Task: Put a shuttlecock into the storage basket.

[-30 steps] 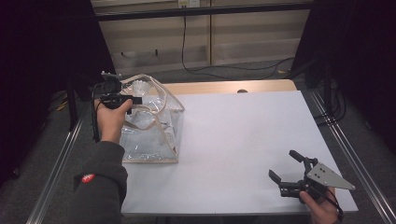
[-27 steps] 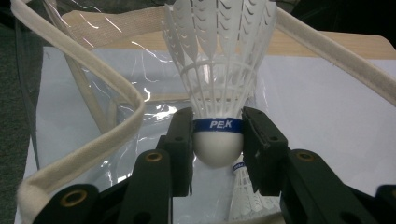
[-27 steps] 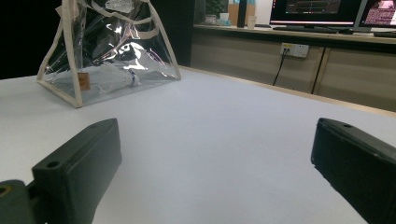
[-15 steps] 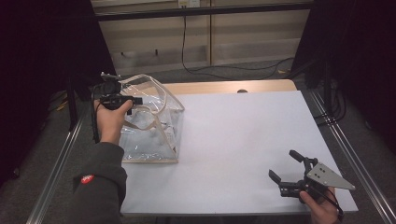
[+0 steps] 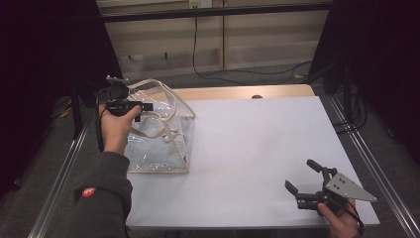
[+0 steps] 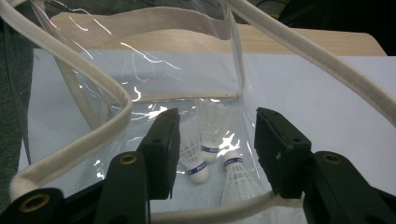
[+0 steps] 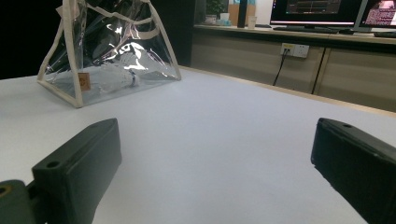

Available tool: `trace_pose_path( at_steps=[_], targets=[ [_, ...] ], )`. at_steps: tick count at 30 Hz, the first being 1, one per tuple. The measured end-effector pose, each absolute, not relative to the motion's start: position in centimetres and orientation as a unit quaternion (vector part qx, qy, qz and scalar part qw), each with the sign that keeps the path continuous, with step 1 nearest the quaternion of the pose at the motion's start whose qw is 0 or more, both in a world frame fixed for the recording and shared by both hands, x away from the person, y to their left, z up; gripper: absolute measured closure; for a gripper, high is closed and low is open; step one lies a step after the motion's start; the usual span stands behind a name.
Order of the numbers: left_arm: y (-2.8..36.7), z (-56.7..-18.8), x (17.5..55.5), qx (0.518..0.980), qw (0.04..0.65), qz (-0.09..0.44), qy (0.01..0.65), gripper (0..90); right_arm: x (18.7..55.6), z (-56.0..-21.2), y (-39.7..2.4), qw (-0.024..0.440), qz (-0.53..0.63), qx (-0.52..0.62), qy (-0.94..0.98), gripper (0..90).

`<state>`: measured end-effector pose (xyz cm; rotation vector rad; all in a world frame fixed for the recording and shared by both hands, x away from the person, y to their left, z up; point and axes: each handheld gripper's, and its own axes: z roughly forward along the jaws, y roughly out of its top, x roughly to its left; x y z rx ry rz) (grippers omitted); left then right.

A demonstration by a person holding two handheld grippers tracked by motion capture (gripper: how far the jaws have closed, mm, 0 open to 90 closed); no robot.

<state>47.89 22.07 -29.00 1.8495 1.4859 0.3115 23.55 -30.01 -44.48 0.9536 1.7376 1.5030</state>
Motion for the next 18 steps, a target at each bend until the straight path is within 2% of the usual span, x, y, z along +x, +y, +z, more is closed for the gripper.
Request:
trace_pose_path(
  at_steps=[18],
  targets=[
    [21.79,-28.08,47.09,0.735,0.376,0.098,0.555,32.5,23.52,-44.46,-30.0,0.321,0.573,0.363,0.661,1.5]
  ],
)
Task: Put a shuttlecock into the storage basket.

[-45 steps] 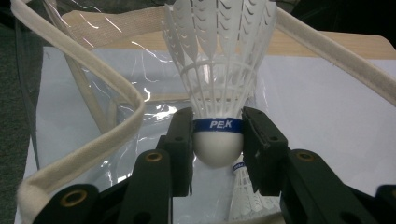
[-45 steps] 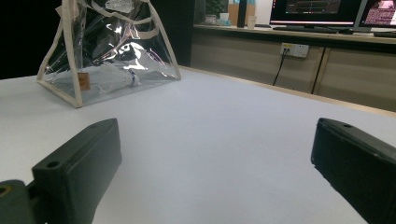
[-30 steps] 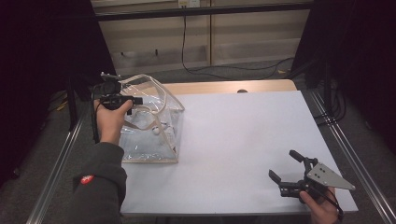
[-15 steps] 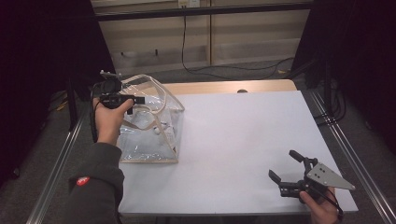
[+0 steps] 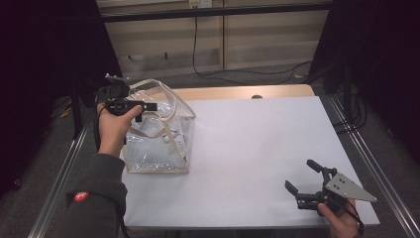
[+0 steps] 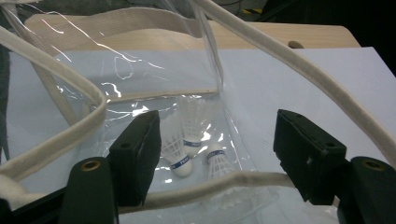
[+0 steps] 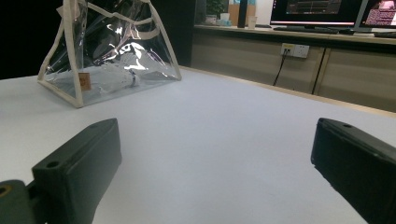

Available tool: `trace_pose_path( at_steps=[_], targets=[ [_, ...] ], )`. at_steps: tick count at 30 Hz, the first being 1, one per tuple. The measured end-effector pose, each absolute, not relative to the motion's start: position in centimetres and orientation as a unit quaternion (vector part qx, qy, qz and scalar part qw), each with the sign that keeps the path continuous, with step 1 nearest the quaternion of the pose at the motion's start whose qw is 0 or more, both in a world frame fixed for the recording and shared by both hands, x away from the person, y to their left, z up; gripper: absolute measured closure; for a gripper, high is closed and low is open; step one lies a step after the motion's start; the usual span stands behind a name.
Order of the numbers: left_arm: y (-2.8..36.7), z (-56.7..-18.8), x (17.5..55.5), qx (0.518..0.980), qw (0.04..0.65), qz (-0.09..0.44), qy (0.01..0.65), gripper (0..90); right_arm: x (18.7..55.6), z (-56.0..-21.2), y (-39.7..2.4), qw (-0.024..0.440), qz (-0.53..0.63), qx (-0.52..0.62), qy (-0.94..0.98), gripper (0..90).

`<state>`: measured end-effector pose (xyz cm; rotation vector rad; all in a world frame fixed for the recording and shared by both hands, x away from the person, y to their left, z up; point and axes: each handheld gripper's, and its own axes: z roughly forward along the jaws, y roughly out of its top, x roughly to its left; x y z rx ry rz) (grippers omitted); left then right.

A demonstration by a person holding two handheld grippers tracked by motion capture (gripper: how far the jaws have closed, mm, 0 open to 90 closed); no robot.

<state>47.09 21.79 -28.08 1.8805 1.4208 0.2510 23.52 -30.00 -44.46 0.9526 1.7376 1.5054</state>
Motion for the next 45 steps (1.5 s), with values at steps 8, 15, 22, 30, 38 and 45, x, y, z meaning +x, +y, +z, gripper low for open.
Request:
trace_pose_path(
  at_steps=[8,15,22,30,38,45],
  targets=[
    [21.7,-27.6,46.4,0.745,0.386,0.079,0.537,26.1,23.5,-44.5,-30.0,0.321,0.573,0.362,0.662,1.5],
    [21.8,-27.0,45.9,0.743,0.396,0.079,0.533,22.5,23.5,-44.5,-29.9,0.32,0.573,0.361,0.662,1.5],
    [21.9,-26.5,45.5,0.75,0.394,0.075,0.526,19.7,23.6,-44.5,-29.9,0.32,0.572,0.361,0.663,1.5],
    [21.9,-26.0,44.7,0.757,0.399,0.071,0.513,17.9,23.5,-44.5,-29.9,0.32,0.571,0.362,0.664,1.5],
    [22.2,-25.8,44.0,0.757,0.409,0.066,0.505,17.4,23.5,-44.5,-29.9,0.32,0.571,0.361,0.664,1.5],
    [22.3,-26.2,43.3,0.766,0.407,0.057,0.494,16.6,23.5,-44.5,-29.9,0.32,0.572,0.36,0.664,1.5]
  ],
)
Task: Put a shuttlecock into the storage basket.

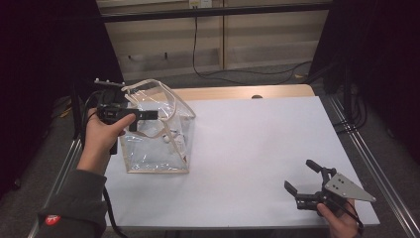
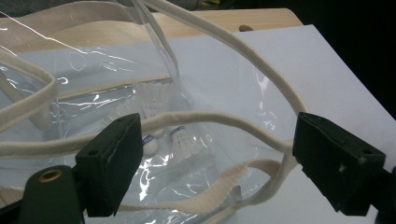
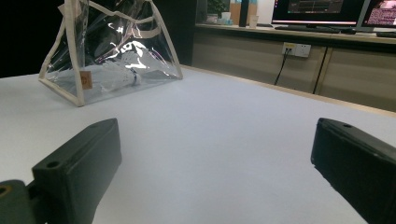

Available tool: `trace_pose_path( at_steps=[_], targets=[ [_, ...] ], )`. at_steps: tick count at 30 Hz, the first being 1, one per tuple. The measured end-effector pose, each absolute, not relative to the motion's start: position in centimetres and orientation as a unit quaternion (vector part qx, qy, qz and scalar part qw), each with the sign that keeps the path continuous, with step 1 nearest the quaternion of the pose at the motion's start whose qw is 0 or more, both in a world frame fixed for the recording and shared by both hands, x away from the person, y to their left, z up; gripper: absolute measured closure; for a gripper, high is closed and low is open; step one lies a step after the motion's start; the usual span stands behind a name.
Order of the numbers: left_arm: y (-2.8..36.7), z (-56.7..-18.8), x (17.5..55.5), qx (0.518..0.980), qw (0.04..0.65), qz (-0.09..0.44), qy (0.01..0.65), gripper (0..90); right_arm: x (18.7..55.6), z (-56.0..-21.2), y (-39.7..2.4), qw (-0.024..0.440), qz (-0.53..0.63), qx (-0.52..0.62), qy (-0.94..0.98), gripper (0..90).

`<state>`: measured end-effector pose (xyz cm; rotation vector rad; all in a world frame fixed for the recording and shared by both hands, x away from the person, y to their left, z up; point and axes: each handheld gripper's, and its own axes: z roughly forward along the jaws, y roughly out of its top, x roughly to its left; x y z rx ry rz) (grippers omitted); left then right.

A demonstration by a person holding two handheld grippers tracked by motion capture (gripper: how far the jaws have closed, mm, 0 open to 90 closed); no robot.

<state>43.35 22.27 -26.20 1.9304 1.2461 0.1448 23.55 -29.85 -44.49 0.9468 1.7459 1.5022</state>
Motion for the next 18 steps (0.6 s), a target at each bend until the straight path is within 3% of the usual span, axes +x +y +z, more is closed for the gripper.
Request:
trace_pose_path(
  at_steps=[18],
  targets=[
    [22.8,-27.3,41.4,0.776,0.419,0.039,0.47,15.1,23.6,-44.5,-29.7,0.32,0.571,0.358,0.666,1.5]
  ],
)
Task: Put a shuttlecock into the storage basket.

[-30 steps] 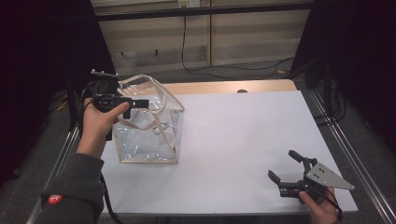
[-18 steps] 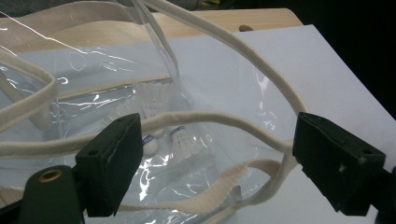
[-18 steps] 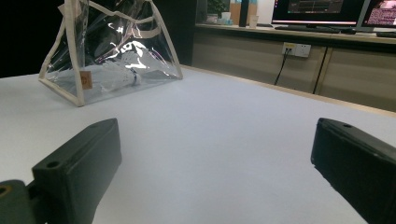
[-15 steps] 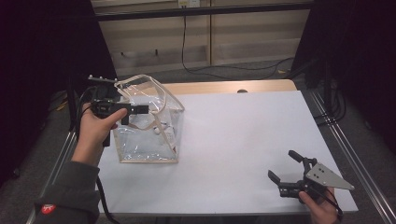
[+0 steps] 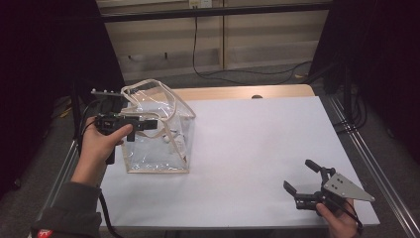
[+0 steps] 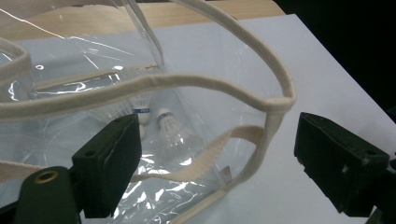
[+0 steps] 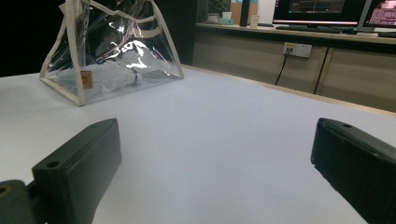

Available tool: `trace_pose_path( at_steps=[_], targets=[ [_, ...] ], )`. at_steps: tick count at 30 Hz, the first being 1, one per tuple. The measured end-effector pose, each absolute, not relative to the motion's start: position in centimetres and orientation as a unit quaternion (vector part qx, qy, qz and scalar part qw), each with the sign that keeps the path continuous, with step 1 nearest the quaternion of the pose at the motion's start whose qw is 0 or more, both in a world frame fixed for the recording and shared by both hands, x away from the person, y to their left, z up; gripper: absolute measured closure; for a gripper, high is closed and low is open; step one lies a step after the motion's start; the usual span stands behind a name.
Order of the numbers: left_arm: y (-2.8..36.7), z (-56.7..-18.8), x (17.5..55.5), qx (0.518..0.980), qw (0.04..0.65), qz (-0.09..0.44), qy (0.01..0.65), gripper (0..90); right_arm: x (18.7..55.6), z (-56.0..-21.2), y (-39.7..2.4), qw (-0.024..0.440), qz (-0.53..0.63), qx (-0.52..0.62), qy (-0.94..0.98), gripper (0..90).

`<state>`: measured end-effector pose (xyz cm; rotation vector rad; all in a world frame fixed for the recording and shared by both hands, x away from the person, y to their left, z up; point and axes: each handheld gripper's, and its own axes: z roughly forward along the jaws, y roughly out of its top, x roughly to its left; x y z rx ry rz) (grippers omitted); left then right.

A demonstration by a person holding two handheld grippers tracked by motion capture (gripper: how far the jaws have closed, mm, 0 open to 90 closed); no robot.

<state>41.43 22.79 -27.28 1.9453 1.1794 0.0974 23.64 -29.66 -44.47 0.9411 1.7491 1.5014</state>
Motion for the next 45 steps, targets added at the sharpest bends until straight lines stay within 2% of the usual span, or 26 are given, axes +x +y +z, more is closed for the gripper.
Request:
trace_pose_path(
  at_steps=[23,45],
  targets=[
    [23.0,-29.1,38.8,0.794,0.435,0.018,0.424,9.4,23.9,-44.4,-29.2,0.317,0.574,0.352,0.668,1.6],
    [23.2,-31.1,37.3,0.803,0.446,0.004,0.396,8.8,24.1,-44.4,-28.9,0.316,0.575,0.351,0.668,1.6]
  ],
)
